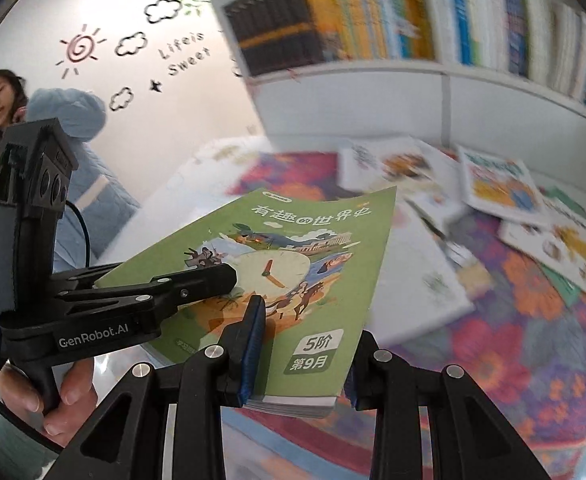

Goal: Organize books
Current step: 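Carry the clock-cover book and lower it onto the stacked books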

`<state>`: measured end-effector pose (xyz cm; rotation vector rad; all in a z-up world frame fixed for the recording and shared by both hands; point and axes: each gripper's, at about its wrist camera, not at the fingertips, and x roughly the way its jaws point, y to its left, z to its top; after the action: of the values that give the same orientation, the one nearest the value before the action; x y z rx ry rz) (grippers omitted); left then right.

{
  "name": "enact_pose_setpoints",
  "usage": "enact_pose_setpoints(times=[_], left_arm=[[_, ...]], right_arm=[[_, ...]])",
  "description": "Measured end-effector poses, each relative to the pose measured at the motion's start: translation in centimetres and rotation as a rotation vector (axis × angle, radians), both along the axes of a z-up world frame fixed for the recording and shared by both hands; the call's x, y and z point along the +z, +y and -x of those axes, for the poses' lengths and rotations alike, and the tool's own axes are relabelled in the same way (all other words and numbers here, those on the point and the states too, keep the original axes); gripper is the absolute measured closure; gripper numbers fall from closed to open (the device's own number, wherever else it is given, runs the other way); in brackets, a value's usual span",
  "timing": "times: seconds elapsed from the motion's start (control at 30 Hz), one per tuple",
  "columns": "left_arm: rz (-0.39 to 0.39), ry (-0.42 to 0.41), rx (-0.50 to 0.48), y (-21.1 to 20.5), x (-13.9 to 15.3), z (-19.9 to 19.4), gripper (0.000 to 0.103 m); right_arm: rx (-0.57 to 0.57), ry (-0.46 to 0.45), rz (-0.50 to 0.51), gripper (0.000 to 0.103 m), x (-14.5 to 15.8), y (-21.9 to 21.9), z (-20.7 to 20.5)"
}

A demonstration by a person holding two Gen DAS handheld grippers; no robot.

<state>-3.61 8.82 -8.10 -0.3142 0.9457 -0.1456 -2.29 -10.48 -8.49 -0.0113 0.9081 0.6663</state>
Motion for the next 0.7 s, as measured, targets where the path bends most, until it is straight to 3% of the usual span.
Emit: enact_pose_setpoints(times=[0.2, 0.33, 0.7], left_arm=[[-0.073, -0.026, 0.047, 7.8, -1.1, -0.7, 0.067], [-0.059, -0.007, 0.055, 11.1, -3.1, -1.8, 0.067], [0.142, 0.132, 0.100, 15.4, -10.4, -3.5, 0.064]], right_arm=[[0.021, -0.022, -0.020, 0.070, -1.2, 9.5, -1.3], [0.019, -0.018, 0.004, 0.070, -2.8, 14.0, -2.1], [-0.031, 0.066, 0.072, 0.069, -8.5, 18.0, -3.2]])
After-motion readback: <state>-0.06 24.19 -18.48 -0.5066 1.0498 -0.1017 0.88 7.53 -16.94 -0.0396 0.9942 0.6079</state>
